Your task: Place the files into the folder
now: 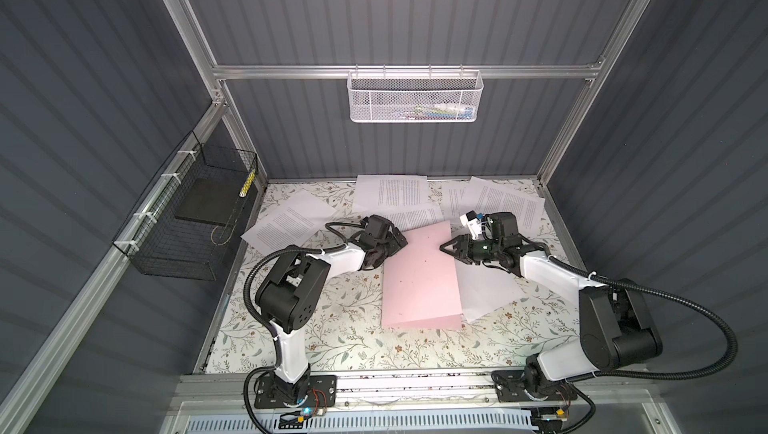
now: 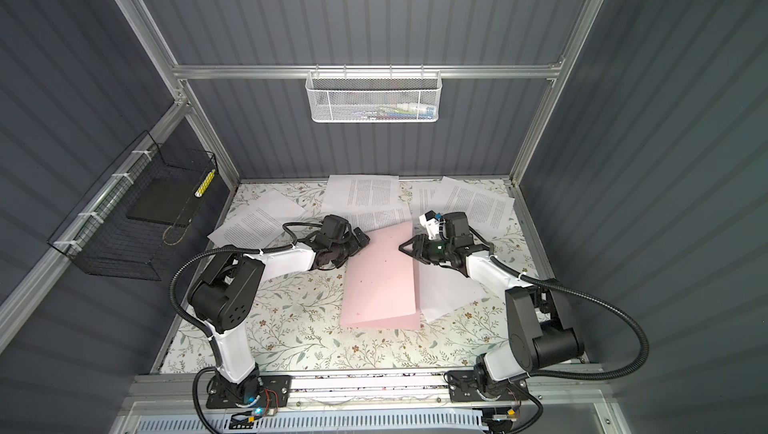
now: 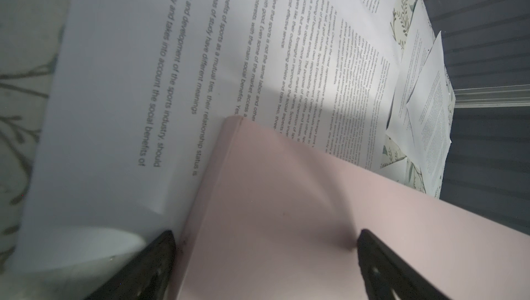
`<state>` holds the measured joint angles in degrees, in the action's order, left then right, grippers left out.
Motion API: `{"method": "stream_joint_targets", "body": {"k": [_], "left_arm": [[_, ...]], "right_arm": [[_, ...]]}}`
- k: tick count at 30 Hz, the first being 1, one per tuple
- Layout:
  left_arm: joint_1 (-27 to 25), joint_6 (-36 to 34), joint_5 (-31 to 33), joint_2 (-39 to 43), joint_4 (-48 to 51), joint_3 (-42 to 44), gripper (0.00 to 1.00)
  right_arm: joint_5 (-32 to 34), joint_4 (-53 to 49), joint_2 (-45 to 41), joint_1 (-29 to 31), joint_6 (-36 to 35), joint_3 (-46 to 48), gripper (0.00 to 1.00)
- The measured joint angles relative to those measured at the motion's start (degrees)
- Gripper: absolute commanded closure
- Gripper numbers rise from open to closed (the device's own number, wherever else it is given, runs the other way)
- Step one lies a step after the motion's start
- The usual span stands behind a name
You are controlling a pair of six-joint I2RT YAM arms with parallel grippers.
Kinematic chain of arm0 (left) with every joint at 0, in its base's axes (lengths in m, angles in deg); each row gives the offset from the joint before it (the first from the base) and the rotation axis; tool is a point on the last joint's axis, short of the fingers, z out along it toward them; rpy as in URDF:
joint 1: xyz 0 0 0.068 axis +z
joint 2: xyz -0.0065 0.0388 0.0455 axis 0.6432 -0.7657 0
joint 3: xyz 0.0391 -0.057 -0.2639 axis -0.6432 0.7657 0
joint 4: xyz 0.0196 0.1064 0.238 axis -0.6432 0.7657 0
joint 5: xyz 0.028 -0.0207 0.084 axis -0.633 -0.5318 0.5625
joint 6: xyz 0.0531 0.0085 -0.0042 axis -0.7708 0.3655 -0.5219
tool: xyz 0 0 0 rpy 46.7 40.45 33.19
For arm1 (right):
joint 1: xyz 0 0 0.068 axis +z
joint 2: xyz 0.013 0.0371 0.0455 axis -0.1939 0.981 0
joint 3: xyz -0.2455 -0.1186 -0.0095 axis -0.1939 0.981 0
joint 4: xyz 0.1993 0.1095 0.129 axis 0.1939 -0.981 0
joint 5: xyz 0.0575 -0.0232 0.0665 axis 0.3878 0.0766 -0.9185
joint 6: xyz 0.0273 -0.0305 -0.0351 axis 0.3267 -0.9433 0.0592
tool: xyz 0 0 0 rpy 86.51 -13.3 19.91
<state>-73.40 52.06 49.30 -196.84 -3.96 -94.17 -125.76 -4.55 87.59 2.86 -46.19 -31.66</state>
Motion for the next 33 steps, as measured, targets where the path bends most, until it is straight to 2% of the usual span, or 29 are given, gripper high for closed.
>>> {"method": "stream_joint_targets", "body": {"k": [3, 6, 11, 16, 22, 25, 27, 33], "left_arm": [[0.52, 0.13, -0.52, 0.07, 0.02, 0.00, 0.00], [1.25, -0.26, -1.40, 0.55, 1.14, -0.22, 0.00], [3.23, -4.46, -0.76, 3.43, 11.80, -1.22, 0.00], [5.51, -10.40, 2.54, 10.54, 22.60, -2.25, 0.00], [8.28, -15.72, 4.15, 19.04, 29.62, -2.27, 0.00], [9.44, -17.73, 4.20, 21.09, 32.09, -2.25, 0.00], [9.92, -18.84, 4.15, 21.59, 33.68, -2.25, 0.00], [11.34, -21.59, 2.16, 22.60, 38.07, -2.32, 0.00]], "right_arm": [[0.90, -0.46, -0.61, 0.00, -0.31, -0.02, 1.00], [2.03, -2.29, -0.81, -0.02, -1.27, -0.66, 1.00], [3.85, -9.11, -0.85, -0.04, -4.04, -5.18, 1.00], [7.69, -18.01, -1.92, -1.55, -7.98, -11.45, 1.00], [9.60, -26.14, -3.93, -3.65, -11.32, -14.19, 1.00], [10.05, -29.68, -3.82, -1.27, -12.76, -17.09, 0.80], [9.31, -30.12, -3.96, -0.04, -12.72, -18.32, 0.58], [6.69, -28.50, -5.16, 2.10, -9.75, -18.99, 0.49]]}}
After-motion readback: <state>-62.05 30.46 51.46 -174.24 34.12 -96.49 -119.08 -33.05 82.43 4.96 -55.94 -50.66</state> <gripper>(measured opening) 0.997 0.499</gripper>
